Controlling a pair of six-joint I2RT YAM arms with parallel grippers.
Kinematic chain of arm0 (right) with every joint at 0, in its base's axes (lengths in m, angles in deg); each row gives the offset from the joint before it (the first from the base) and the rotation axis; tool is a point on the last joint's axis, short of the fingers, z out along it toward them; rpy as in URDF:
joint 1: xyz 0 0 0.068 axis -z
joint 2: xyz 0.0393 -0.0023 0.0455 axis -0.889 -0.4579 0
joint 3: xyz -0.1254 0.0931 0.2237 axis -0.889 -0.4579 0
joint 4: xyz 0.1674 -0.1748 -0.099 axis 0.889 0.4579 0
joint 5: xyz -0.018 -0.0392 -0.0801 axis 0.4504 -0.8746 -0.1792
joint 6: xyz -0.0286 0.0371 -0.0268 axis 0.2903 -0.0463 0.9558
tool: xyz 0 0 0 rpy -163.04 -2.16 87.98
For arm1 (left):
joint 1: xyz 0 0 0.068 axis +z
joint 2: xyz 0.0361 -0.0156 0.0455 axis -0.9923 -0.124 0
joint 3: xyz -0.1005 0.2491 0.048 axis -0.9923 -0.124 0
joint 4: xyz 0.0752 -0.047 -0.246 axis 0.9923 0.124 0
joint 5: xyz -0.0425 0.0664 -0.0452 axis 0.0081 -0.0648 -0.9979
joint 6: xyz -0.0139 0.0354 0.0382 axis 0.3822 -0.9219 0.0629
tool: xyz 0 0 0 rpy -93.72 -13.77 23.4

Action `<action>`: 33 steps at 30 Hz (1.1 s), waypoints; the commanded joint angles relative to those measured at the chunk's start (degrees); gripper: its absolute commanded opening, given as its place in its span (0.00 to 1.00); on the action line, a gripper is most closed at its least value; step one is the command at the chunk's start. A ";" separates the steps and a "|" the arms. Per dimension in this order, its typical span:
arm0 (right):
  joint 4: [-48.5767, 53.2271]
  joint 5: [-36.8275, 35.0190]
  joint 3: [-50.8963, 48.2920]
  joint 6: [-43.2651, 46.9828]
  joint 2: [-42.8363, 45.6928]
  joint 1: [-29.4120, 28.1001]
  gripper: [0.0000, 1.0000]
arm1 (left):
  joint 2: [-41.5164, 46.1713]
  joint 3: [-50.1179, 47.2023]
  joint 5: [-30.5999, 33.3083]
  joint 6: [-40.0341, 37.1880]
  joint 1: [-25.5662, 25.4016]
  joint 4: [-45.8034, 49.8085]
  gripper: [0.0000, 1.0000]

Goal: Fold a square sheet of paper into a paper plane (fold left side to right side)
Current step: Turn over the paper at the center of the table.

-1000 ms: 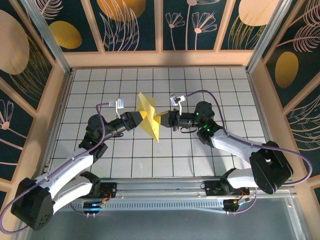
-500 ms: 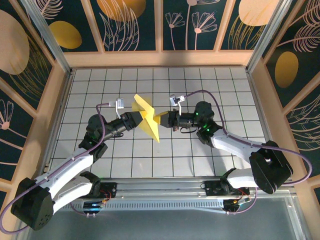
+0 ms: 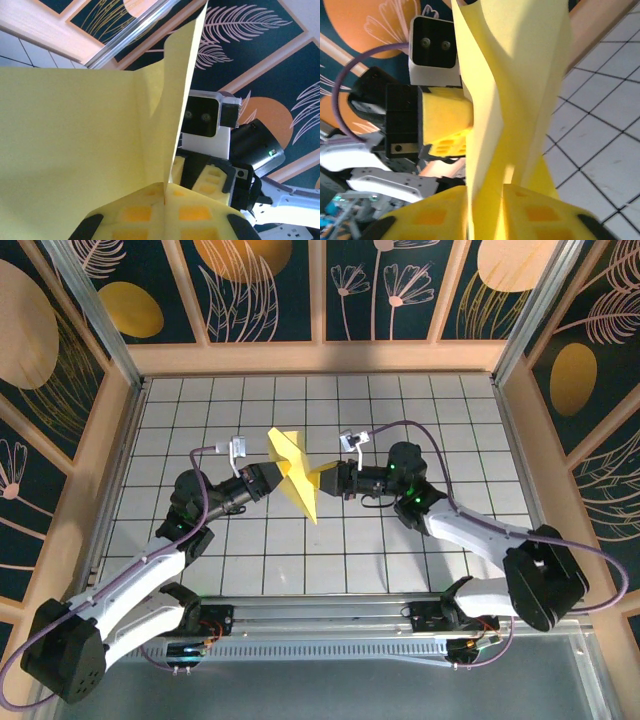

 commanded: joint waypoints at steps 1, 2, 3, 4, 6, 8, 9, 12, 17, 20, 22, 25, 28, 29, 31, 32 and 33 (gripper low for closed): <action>7.04 -6.61 1.91 4.49 5.76 0.55 0.39 | 1.06 -0.20 0.42 0.70 -0.06 -2.86 0.02; 8.53 -8.57 1.35 5.00 7.41 0.79 0.47 | 1.06 -0.37 0.45 1.07 -0.06 -3.71 0.01; 9.22 -9.76 0.71 5.12 8.49 1.00 0.53 | 1.06 -0.46 0.46 1.29 -0.06 -4.38 0.01; 9.61 -10.56 -0.13 4.97 9.56 1.32 0.59 | 0.98 -0.63 0.41 1.58 -0.12 -4.85 0.01; 9.94 -10.63 -1.40 3.68 10.52 1.43 0.68 | 0.85 -0.66 0.39 1.81 -0.14 -5.47 0.00; 8.54 -9.26 -2.96 1.11 10.45 1.26 0.73 | 0.71 -0.57 0.38 2.16 -0.23 -6.29 0.00; 7.48 -8.67 -3.81 -0.22 10.27 1.03 0.76 | 0.63 -0.48 0.35 2.25 -0.23 -6.49 0.00; 4.84 -7.64 -5.84 -2.84 9.52 -0.06 0.83 | 0.63 -0.13 0.33 2.18 -0.32 -6.51 0.00; -0.30 -5.42 -7.53 -6.03 7.74 -1.89 0.84 | 0.63 0.23 0.49 1.84 -0.41 -5.89 0.00; -3.59 -4.49 -7.30 -7.39 6.30 -3.04 0.83 | 0.45 0.22 0.54 1.91 -0.41 -5.80 0.00; -6.71 -3.35 -7.04 -9.14 4.61 -3.33 0.79 | 0.30 0.20 0.53 2.02 -0.44 -6.06 0.00; -10.77 -1.60 -6.06 -11.28 1.89 -3.70 0.74 | 0.27 -0.02 0.47 2.14 -0.62 -6.07 0.00; -11.00 -0.68 -3.88 -11.21 -0.18 -4.29 0.70 | 0.12 -0.12 0.38 2.18 -0.76 -6.07 0.00; -10.53 -0.66 -3.26 -10.78 -0.45 -4.25 0.68 | 0.10 -0.13 0.30 2.19 -0.76 -6.07 0.00; -8.79 -1.19 -1.87 -9.38 -0.60 -4.19 0.64 | 0.01 -0.29 0.34 2.18 -0.84 -5.90 0.00; -7.66 -1.55 -1.35 -8.69 -0.55 -4.13 0.62 | 0.01 -0.38 0.37 2.18 -0.85 -5.81 0.00; -6.49 -1.86 -0.77 -7.88 -0.39 -4.04 0.60 | 0.04 -0.39 0.42 2.18 -0.85 -5.64 0.00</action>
